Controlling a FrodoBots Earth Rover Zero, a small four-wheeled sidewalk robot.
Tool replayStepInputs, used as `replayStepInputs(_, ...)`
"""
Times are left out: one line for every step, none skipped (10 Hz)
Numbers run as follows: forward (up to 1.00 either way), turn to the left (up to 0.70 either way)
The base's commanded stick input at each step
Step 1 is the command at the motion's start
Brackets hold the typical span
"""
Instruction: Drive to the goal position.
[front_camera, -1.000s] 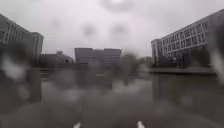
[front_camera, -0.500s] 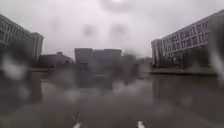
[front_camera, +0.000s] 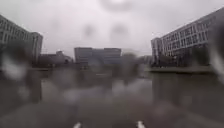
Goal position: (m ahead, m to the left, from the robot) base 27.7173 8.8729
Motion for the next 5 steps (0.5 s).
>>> replayStepInputs(0.7, 0.0)
replayStepInputs(0.7, 0.0)
replayStepInputs(0.7, 0.0)
replayStepInputs(0.7, 0.0)
replayStepInputs(0.7, 0.0)
